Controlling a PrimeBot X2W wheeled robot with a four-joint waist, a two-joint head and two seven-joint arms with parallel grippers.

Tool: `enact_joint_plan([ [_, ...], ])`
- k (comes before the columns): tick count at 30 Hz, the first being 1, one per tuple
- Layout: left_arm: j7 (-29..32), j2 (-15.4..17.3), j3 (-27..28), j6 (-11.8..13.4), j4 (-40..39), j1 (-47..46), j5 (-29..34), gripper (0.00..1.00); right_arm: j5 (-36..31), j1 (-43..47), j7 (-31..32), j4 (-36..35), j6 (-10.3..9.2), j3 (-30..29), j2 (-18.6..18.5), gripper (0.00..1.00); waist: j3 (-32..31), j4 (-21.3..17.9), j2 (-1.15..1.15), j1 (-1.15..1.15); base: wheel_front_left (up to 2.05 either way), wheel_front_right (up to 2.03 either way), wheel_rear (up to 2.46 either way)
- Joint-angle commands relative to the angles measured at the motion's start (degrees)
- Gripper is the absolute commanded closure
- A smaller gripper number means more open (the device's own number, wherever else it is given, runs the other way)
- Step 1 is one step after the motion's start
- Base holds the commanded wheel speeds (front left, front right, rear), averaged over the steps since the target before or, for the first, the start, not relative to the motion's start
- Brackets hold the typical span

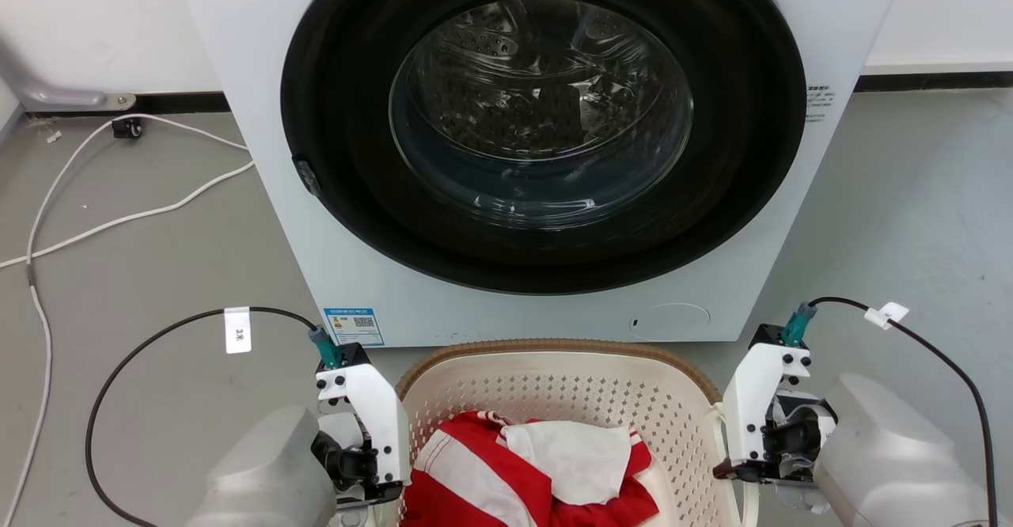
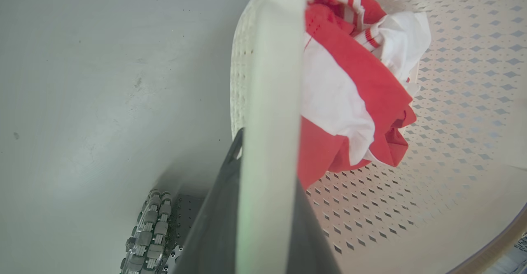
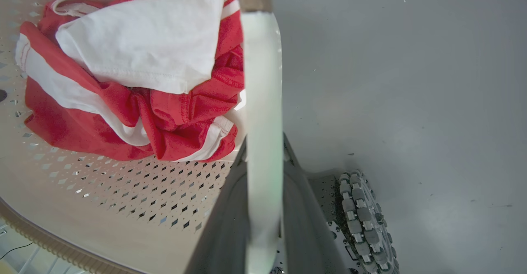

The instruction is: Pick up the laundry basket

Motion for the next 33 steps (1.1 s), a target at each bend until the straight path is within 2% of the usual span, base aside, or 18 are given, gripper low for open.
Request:
enact_joint_plan([
  [1,-0.5,-0.4,0.2,-0.3,-0.3,0.3,-0.5,1.0,0.0,0.6,0.4,0.0,0.17,-0.2,0.4,1.0,0.0,0.0,0.0,0.0,0.0,0.0,0.0],
  [33,-0.8,-0.2,-0.9,-0.3,0.4,0.4,-2.1,1.0,-3.3,0.7,-0.7,0.0,0.17,-3.2,0.9,1.0,0.1,0.2,0.0,0.0,0.0,0.0,0.0],
])
